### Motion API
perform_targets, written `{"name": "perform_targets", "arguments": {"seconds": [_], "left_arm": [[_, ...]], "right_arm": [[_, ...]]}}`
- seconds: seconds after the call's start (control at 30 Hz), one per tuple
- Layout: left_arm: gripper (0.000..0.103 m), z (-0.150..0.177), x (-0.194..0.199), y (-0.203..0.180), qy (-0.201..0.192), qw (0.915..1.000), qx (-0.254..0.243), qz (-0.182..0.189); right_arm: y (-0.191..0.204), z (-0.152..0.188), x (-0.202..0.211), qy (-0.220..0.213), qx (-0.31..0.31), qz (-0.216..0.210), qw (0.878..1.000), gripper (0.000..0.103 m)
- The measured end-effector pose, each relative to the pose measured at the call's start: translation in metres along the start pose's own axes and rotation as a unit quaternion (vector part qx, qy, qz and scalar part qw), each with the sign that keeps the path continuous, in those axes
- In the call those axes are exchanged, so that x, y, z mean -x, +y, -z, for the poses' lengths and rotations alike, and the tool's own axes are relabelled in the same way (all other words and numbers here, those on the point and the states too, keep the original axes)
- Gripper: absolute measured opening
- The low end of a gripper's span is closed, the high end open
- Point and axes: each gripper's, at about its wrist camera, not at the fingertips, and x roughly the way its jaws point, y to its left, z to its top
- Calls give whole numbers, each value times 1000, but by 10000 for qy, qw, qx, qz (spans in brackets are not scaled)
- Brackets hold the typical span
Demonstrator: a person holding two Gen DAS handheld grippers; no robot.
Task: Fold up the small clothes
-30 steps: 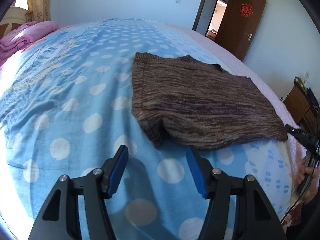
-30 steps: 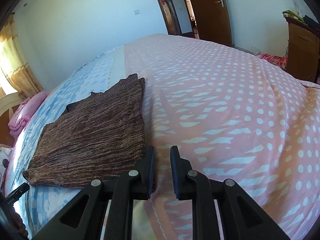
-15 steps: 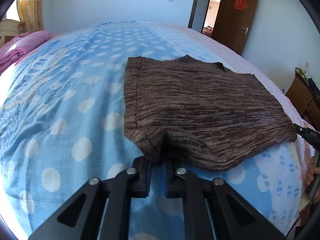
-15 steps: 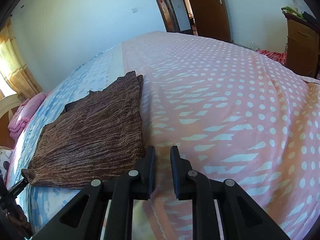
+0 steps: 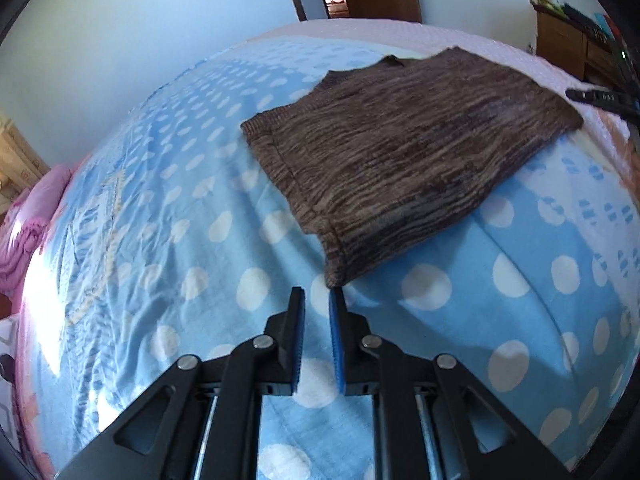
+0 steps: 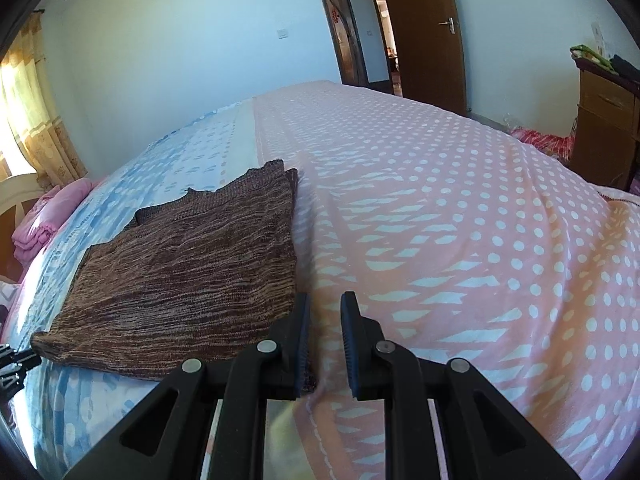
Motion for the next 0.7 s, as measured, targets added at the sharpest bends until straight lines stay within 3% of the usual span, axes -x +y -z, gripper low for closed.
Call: {"name": "perform_targets", "arguments": {"seconds": [0.07, 0.1, 0.13, 0.2, 0.3, 0.4, 0.47, 0.5, 0.53, 0.57, 0.6, 0.7], "left_arm": [[18, -8, 12, 12, -297, 9976, 538, 305], [31, -13, 18, 15, -481, 9954, 749, 346], [52, -20, 22, 16, -659, 9929, 929, 331], [68, -35, 28, 15, -985, 9879, 1157, 318], [73, -58, 22, 7, -1310, 9790, 1455, 560], [77, -63, -9, -3, -978, 9810, 1645, 306], [76, -49, -41, -6, -389, 9812, 1880, 191], [77, -37, -53, -4, -155, 9787, 2038, 173], [80, -20, -59, 2, -138, 9714, 2350, 321], [80, -11, -51, 9, -377, 9644, 2573, 477], [80, -6, -46, 15, -369, 9611, 2690, 501], [80, 3, -40, 23, -236, 9627, 2678, 299]], "right_arm": [[11, -1, 1, 33, 186, -185, 9997, 16], [17, -1, 0, 61, 303, -261, 9992, 16], [25, -2, 0, 77, 456, -323, 9984, 16], [43, -3, 1, 72, 737, -459, 9962, 16], [69, -2, -2, 211, 1153, -808, 9898, 16], [83, 10, -18, 646, 1590, -854, 9815, 16], [76, 21, -32, 1000, 1774, -559, 9775, 16], [69, 22, -29, 890, 1758, -651, 9782, 17], [63, 21, -26, 915, 1723, -619, 9788, 17], [57, 20, -24, 963, 1664, -586, 9796, 17], [53, 19, -23, 979, 1621, -589, 9801, 17], [49, 20, -21, 982, 1568, -588, 9810, 17]]}}
